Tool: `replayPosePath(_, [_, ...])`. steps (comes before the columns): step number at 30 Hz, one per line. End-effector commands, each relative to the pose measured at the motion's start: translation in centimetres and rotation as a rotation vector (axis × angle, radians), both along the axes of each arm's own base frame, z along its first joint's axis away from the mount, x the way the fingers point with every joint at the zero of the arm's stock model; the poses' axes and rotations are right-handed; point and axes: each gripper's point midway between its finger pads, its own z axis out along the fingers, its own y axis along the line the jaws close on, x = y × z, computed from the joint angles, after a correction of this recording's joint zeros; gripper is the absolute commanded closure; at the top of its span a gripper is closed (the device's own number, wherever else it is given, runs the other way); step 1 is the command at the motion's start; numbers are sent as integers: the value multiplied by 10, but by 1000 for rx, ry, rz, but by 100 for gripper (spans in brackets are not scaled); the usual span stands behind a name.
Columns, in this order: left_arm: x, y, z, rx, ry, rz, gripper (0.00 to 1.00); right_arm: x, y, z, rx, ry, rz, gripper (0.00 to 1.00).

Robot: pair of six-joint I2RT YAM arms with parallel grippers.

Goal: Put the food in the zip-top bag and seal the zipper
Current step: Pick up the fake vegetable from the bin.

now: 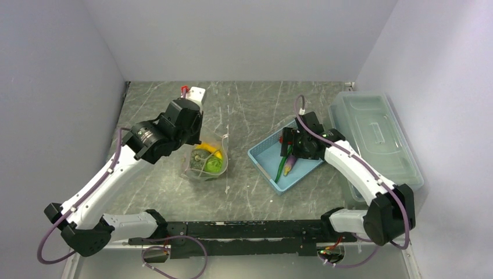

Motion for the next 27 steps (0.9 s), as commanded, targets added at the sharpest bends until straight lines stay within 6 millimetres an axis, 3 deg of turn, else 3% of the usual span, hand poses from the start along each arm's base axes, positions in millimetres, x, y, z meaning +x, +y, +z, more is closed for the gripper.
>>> replayPosePath(1, [18,-2,24,-12,-78,17,100,13,8,-13,38,-6,-33,8])
replayPosePath(7, [33,-1,27,1,-79,28,100,19,4,-32,3,21,-71,17])
replayPosePath(15, [58,15,31,-46,-57,83,100,23,-4,-60,-55,68,-116,32])
replayPosePath(27, [57,13,28,-102,-23,76,100,25,-20,-98,-158,131,-205,45])
